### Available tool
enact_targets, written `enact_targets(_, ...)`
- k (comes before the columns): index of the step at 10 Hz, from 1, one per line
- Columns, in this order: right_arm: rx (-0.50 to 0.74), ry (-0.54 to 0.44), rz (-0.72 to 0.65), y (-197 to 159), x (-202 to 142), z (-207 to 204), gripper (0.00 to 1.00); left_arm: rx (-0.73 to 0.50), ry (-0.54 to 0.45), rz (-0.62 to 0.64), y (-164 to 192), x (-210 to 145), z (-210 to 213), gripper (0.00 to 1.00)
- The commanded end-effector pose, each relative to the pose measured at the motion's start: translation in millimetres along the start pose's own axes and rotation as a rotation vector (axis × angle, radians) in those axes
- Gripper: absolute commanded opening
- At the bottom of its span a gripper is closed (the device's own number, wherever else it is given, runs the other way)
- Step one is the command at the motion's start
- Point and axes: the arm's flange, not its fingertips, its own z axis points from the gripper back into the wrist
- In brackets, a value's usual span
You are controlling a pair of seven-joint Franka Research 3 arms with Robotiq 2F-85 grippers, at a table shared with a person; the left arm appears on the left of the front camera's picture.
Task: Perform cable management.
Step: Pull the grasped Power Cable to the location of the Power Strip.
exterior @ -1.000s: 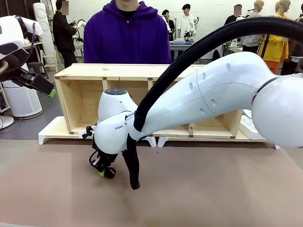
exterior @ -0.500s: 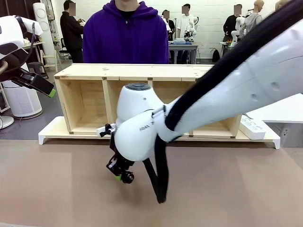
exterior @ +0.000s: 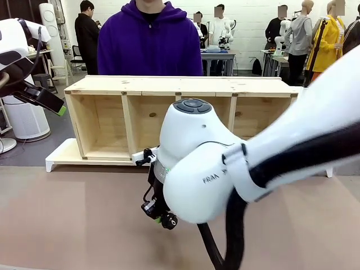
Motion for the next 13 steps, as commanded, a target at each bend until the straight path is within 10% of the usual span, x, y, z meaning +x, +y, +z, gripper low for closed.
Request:
enact_targets(1, -0.017, -0.019, -0.064, 3, -20, 8, 0.16, 0.006, -0.008, -0.011, 1, 1, 0, 1.0)
enact_targets(13, -0.016, -0.014, 0.011, 18, -51, 22, 0.16, 0.006, -0.008, -0.011, 1, 1, 0, 1.0)
